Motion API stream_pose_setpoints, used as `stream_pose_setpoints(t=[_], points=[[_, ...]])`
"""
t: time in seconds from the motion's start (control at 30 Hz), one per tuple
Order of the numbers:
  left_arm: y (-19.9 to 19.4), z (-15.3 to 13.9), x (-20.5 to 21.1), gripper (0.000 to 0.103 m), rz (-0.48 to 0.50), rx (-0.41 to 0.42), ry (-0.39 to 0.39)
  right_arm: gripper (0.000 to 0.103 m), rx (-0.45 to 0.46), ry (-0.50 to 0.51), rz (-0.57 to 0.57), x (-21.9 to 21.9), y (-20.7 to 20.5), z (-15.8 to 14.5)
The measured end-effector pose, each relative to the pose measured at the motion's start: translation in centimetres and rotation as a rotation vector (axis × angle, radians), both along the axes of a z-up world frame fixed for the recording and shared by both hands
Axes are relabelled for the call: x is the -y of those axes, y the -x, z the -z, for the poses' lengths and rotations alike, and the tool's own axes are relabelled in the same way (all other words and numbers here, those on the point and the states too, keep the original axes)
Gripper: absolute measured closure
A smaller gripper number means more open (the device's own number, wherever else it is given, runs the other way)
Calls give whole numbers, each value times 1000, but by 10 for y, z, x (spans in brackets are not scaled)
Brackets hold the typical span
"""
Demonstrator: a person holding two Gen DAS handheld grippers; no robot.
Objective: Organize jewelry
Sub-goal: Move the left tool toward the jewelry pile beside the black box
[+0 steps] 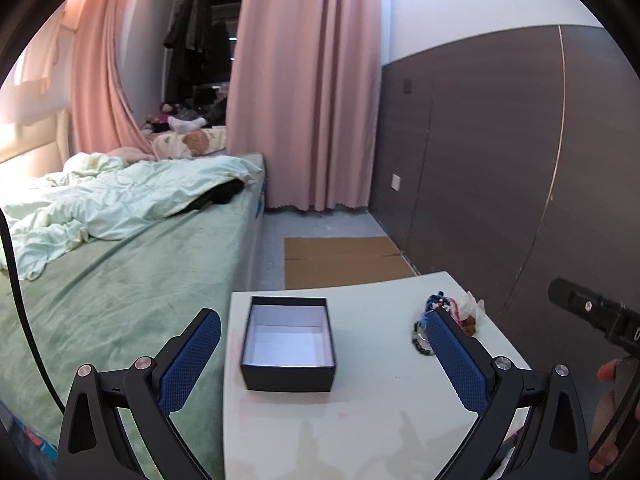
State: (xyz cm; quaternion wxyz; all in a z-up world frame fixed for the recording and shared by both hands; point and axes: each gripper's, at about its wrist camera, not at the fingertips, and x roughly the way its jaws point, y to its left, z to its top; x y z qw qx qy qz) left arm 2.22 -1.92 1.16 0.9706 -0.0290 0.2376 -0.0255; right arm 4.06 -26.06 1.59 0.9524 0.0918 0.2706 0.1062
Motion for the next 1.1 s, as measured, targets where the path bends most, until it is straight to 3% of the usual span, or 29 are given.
stream_pose_setpoints(t=[0.17,0.27,0.4,0.8,0.93,1.1], points=[[-14,6,10,0,51,-29,24,0,-39,-19,56,14,-10,1],[-30,12,19,0,131,-83,42,0,-59,-70,119,32,-18,8],[-47,21,31,1,165,-127,29,0,-99,-157,193,54,-29,19],[-92,45,56,9,294,-224,118,1,-237,-304,267,76,-65,58],[-108,61,70,9,322,-289,113,17,-304,-351,293,84,-77,74],[-126,81,86,9,372,-350,120,22,-395,-467,341,102,-87,95]])
